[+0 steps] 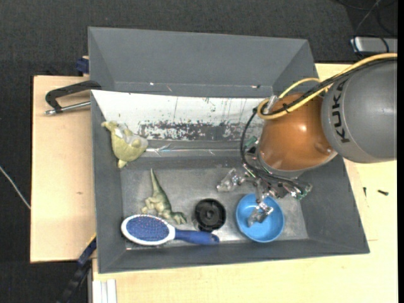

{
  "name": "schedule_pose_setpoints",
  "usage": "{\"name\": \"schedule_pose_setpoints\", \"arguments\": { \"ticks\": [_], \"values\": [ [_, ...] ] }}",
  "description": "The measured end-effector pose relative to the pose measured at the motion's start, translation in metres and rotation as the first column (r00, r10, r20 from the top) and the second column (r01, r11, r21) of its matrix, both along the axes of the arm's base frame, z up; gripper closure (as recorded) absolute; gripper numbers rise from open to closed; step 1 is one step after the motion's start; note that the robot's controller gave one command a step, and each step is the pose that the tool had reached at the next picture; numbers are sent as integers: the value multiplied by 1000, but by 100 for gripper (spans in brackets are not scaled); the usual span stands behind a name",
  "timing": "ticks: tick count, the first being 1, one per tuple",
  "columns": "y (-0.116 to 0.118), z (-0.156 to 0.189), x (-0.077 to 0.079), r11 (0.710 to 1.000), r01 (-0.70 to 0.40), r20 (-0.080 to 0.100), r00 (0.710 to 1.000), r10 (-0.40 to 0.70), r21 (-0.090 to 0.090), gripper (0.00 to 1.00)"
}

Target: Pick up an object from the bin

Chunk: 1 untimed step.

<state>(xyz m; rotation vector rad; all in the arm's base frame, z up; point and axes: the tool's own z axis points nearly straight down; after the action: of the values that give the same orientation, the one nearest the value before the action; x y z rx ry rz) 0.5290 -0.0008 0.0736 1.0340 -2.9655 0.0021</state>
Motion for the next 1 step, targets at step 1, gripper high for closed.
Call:
{"name": "schedule_pose_setpoints", "arguments": {
  "ticks": [1],
  "values": [
    [-28,0,-35,904,-427,9,904,427,0,0]
  ]
}}
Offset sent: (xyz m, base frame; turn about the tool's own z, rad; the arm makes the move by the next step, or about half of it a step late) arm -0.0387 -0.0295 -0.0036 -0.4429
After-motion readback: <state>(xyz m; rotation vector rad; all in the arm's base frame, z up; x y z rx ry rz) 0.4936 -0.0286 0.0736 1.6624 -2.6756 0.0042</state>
